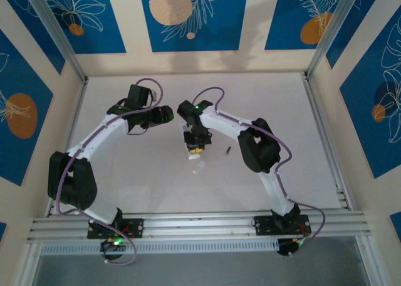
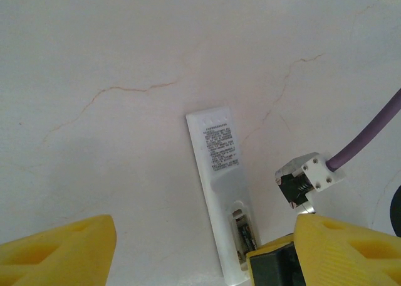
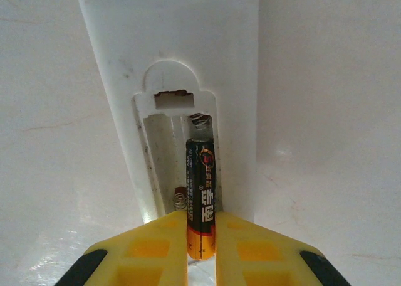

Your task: Load the batteries into the remote control

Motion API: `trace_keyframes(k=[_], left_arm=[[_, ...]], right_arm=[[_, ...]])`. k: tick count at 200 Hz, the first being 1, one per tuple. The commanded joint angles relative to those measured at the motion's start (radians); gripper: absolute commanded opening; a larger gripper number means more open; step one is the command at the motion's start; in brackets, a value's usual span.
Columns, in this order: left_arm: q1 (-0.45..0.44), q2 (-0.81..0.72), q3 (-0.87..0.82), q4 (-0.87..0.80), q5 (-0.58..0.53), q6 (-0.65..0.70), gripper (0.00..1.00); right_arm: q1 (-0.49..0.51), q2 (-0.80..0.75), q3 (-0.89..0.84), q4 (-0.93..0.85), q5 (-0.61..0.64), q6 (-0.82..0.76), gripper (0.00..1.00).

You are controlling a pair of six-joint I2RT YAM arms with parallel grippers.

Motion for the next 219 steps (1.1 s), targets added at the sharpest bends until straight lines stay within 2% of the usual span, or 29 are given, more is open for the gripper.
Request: trace_keyframes(k=[1, 59, 126, 149, 165, 191, 219], left_arm=[[-0.001, -0.032, -0.011, -0.004, -0.004, 0.016, 0.75], [-0.001, -0.040, -0.017, 0.001, 0.002, 0.015, 0.75], [0.004, -0.041, -0.027, 0.010, 0.008, 0.014, 0.75], [0.002, -0.025, -0.029, 0.017, 0.019, 0.009, 0.76], [-0.008, 0.009, -0.011, 0.008, 0.030, -0.003, 0.76], [-0.058, 0.094, 0.051, 0.004, 0.021, -0.027, 0.76], [-0.102, 0.254, 0.209, -0.105, -0.054, -0.034, 0.76]], right_arm=[[0.002, -0.012, 0.012, -0.031, 0.032, 0.024, 0.16], [-0.005, 0.003, 0.041, -0.043, 0.074, 0.033, 0.22], [-0.009, 0.008, 0.109, -0.069, 0.065, 0.021, 0.22], [-0.004, -0.040, 0.104, -0.054, 0.044, 0.017, 0.22], [0.001, -0.121, 0.031, -0.002, 0.038, 0.009, 0.22], [-0.007, -0.330, -0.243, 0.191, 0.009, -0.010, 0.22], [-0.008, -0.513, -0.501, 0.397, -0.013, -0.090, 0.24]])
